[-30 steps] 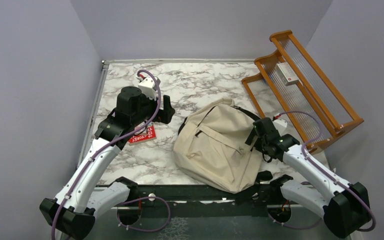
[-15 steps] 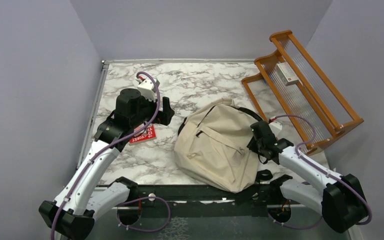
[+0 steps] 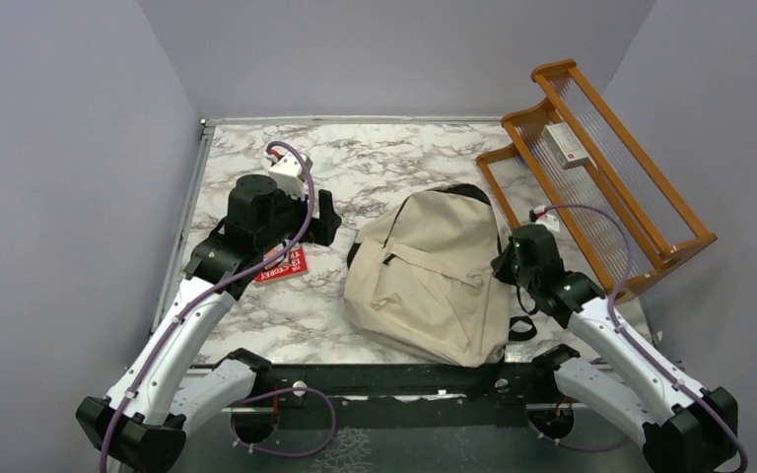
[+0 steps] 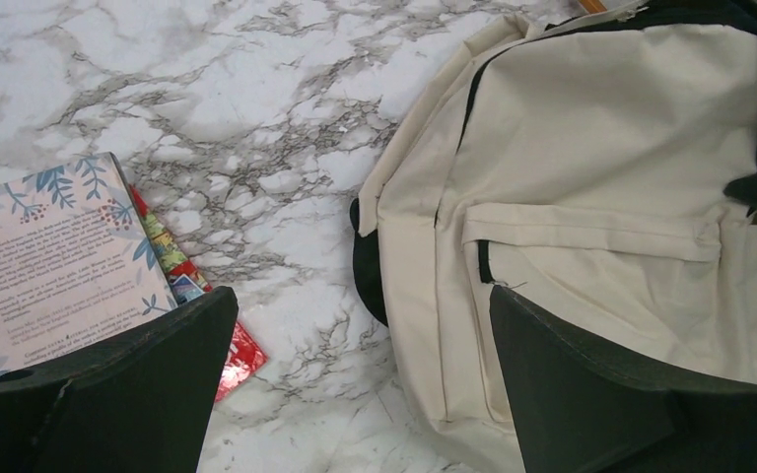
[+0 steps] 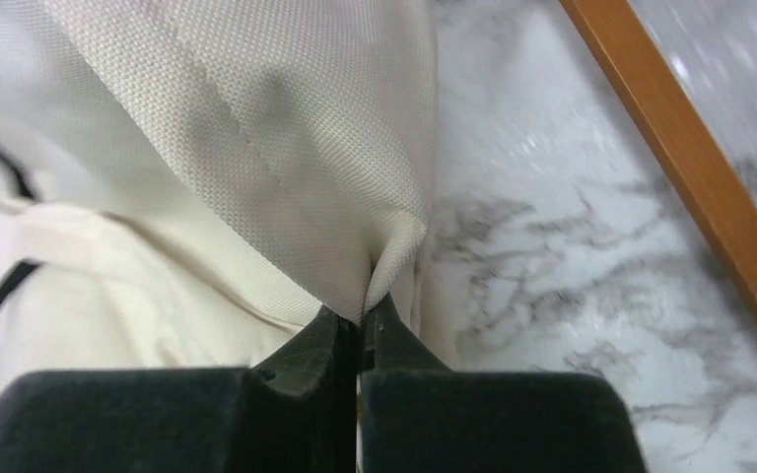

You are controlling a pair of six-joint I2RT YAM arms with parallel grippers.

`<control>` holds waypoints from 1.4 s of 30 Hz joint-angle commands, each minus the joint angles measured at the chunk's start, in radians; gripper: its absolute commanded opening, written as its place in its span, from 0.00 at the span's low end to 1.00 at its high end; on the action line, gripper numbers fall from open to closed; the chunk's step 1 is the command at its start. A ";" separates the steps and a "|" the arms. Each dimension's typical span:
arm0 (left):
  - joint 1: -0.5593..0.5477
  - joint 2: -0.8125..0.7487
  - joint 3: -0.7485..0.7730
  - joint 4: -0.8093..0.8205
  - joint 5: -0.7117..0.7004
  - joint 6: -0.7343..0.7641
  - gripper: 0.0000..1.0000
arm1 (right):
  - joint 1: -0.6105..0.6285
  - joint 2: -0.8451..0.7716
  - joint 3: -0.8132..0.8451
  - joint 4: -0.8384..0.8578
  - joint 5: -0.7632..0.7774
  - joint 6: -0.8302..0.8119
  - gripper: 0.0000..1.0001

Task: Pack the student bag
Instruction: Unzip the student bag at the center of the board.

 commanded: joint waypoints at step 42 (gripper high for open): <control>0.004 -0.467 0.068 0.055 0.443 0.265 0.99 | 0.006 0.348 0.850 -0.027 -1.555 -1.011 0.00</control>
